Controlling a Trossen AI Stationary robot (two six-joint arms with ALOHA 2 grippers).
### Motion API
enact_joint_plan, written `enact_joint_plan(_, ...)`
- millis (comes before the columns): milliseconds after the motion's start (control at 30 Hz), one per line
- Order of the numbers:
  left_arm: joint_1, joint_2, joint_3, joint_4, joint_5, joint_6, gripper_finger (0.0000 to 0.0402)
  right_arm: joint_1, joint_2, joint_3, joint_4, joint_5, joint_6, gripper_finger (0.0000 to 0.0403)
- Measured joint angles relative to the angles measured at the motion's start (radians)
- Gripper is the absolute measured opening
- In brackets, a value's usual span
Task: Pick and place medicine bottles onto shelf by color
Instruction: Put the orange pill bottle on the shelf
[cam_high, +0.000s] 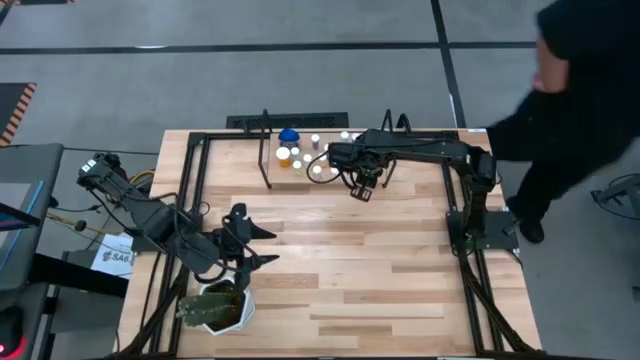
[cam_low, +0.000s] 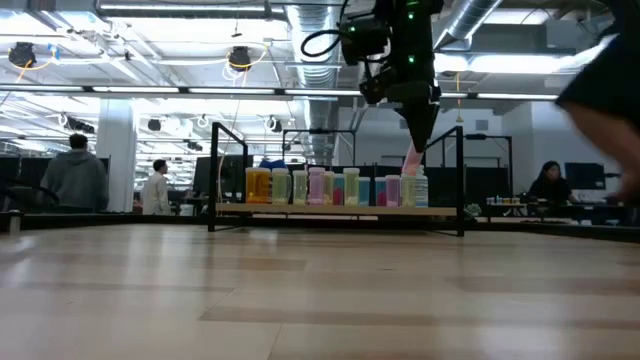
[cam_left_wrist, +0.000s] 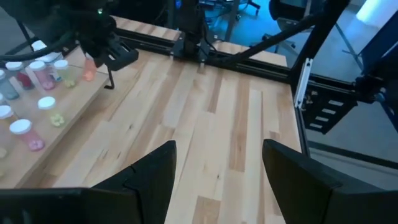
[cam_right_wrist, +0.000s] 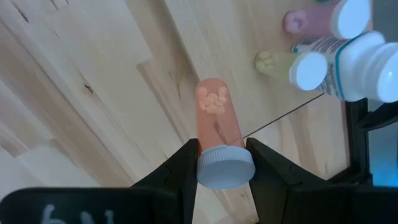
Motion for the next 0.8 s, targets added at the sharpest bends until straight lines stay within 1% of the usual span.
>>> enact_joint_plan(200,0.000,-0.092,0.000,-0.059,0.016,-0.032,0.0226,0.002,0.000,-0.035,0.001,-0.001,0.007,0.0139)
enact_joint_plan(300,0.000,-0.134,0.000,-0.057,-0.055,-0.046,0.0226,0.008,0.000,-0.036,0.005,-0.001,0.009,0.0139)
enact_joint_plan(367,0.000,-0.153,0.000,-0.059,-0.074,-0.056,0.0226,0.016,0.000,-0.036,0.022,0.000,0.010,0.0139)
enact_joint_plan(433,0.000,-0.167,0.000,-0.060,-0.071,-0.058,0.0226,0.023,0.000,-0.036,0.037,0.000,-0.005,0.0139)
enact_joint_plan(600,0.000,-0.177,0.000,-0.059,-0.022,-0.051,0.0226,0.040,0.000,-0.036,0.083,0.000,-0.042,0.0139)
enact_joint_plan(800,0.000,-0.188,0.000,-0.066,0.007,0.024,0.0226,0.024,0.000,-0.036,0.091,0.000,-0.076,0.0139)
